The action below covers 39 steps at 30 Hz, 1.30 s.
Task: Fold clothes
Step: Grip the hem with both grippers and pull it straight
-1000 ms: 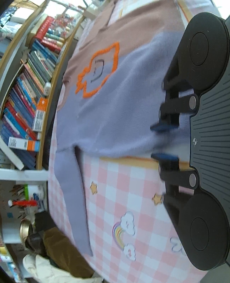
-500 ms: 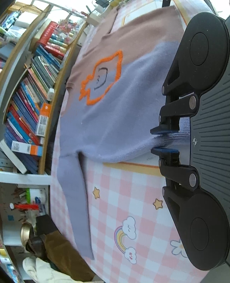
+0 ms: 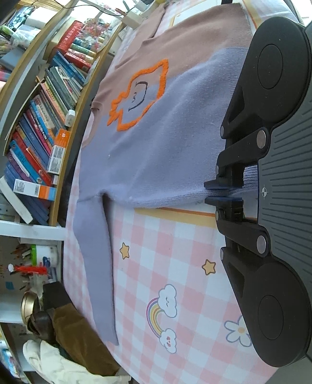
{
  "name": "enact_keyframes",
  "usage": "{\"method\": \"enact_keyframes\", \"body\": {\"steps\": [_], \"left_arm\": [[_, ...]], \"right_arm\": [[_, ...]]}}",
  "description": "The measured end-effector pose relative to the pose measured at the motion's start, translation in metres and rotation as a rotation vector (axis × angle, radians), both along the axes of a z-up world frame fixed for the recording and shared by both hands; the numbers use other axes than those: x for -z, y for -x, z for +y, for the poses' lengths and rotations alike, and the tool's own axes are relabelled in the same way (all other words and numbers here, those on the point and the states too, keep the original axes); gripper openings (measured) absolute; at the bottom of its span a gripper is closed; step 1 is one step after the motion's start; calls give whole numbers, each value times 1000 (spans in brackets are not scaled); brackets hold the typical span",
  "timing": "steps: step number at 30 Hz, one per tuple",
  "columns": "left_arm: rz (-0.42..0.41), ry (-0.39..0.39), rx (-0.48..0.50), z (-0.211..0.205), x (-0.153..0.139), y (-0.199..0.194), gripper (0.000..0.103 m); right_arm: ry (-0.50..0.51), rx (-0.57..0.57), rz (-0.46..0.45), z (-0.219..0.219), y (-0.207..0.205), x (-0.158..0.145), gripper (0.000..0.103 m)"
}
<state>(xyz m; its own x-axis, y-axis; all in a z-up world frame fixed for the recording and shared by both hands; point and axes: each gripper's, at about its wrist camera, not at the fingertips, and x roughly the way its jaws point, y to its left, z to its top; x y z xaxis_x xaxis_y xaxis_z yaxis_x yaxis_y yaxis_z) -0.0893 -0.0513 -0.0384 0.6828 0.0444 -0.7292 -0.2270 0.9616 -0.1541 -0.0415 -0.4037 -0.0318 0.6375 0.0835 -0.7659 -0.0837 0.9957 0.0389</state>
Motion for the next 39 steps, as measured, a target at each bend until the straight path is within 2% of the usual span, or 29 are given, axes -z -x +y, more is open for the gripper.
{"method": "enact_keyframes", "body": {"steps": [9, 10, 12, 13, 18, 22, 25, 29, 32, 36, 38, 39], "left_arm": [[1, 15, 7, 4, 1, -2, 5], [2, 16, 8, 5, 1, -2, 7], [3, 19, 9, 6, 1, -1, 11], [2, 20, 10, 6, 0, -1, 11], [3, 14, 17, 6, 0, 1, 13], [3, 16, 19, 7, -1, 2, 13], [8, 19, 18, 8, 0, 1, 16], [7, 15, 22, 7, 0, 1, 16], [7, 16, 22, 7, 0, 2, 17], [4, 12, 19, 7, 1, 3, 16], [-1, 21, 22, 6, 1, 3, 6], [-3, 25, 23, 6, 1, 3, 5]], "right_arm": [[-79, 78, 17, -16, 4, -5, 2], [-88, 84, 18, -17, 6, -6, 4], [-97, 92, 18, -18, 10, -8, 26], [-94, 92, 17, -18, 11, -8, 27], [-92, 95, 5, -15, 13, -8, 25], [-136, 131, -40, -21, 13, -15, 25], [-164, 125, -17, -20, 7, -12, 25], [-92, 85, 12, -6, 0, -3, 25], [-23, 34, -4, 7, -1, -2, 25], [20, -38, -20, 18, 0, -1, 10], [23, -39, -26, 16, 1, -2, 9], [15, -26, -31, 13, 1, -4, 8]]}}
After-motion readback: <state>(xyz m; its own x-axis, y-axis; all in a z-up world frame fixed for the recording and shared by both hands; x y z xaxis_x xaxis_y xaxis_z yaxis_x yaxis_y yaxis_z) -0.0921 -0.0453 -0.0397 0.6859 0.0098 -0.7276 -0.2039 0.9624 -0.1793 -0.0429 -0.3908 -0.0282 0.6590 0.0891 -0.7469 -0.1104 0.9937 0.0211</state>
